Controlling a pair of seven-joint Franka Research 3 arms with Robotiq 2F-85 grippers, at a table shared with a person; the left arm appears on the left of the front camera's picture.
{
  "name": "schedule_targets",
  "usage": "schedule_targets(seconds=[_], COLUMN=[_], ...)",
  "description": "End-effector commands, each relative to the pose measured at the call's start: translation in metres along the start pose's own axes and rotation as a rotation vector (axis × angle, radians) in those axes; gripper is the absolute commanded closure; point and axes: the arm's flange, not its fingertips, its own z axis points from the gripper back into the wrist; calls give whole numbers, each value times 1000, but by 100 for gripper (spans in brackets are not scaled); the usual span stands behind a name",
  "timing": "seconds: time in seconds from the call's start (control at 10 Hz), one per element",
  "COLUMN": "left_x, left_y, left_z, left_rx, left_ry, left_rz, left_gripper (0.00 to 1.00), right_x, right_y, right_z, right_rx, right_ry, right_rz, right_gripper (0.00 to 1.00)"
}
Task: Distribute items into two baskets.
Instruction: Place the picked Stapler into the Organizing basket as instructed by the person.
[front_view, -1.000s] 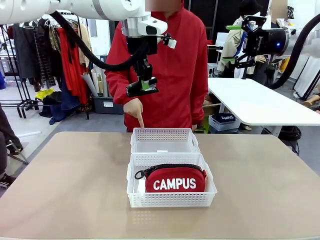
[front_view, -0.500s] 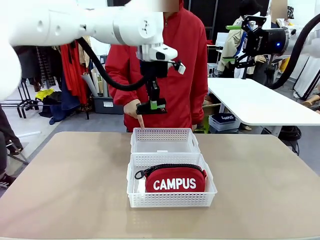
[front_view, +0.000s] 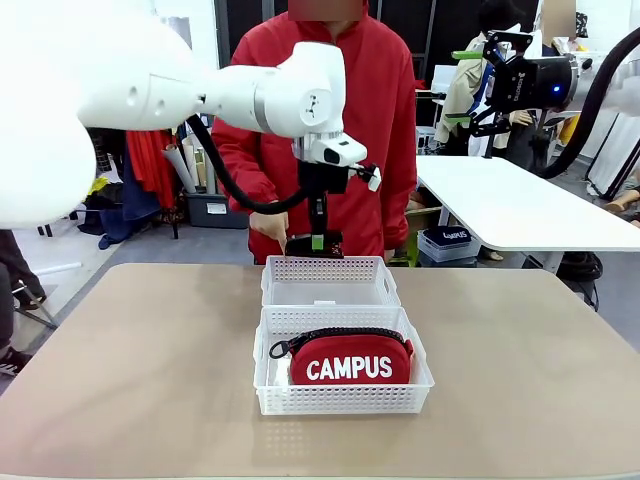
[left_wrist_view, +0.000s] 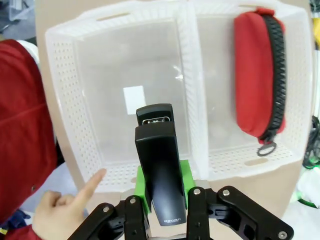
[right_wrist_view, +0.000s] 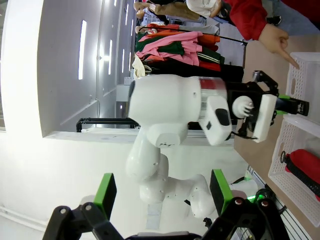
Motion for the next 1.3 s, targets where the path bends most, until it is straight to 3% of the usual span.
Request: schedule_targets(seconds=[0.0,0.4,1.2], left_x=[11,22,21], left_y=[8,22,17], left_z=[-13,-50,-72], left_rx=[63,23,15], left_ry=[0,-79,-61], left_rz=[19,77,83], left_gripper=[100,100,100], right_x=[-1,-1,-1], right_y=[4,4,4], right_z=[-1,-1,-1], right_rx=[8,8,8], right_ry=[-1,-1,-1], right_rz=[-12,-12,-12], right_gripper=[0,0,0])
